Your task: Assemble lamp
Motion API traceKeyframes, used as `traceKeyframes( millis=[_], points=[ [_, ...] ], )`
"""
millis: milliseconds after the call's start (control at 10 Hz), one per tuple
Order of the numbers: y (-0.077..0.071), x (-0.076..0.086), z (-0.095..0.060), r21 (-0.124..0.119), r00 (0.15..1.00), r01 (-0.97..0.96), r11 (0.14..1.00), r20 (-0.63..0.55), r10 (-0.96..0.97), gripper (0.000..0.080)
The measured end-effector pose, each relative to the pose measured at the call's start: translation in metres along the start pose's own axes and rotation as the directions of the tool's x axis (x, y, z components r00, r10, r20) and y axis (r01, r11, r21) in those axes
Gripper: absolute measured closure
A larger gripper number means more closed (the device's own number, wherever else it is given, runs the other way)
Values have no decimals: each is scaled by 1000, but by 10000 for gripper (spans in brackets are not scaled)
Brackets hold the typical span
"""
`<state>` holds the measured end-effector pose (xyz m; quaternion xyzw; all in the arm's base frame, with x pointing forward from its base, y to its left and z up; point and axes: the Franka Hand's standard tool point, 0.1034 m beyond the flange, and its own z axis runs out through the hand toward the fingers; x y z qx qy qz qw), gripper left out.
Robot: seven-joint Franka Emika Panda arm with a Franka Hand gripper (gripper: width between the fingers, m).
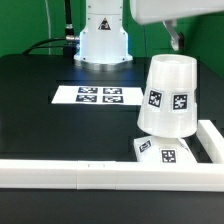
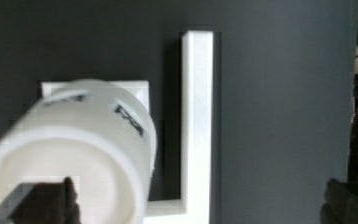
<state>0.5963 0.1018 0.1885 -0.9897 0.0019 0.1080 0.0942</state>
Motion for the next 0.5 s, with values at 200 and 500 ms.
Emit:
traceKeyframes(
  millis=[200, 500],
  points=[
    [-4, 2, -15, 1, 1000, -2, 1000, 19, 2, 103],
    [-7, 2, -13, -2, 1000, -6, 1000, 21, 6, 101]
  ],
)
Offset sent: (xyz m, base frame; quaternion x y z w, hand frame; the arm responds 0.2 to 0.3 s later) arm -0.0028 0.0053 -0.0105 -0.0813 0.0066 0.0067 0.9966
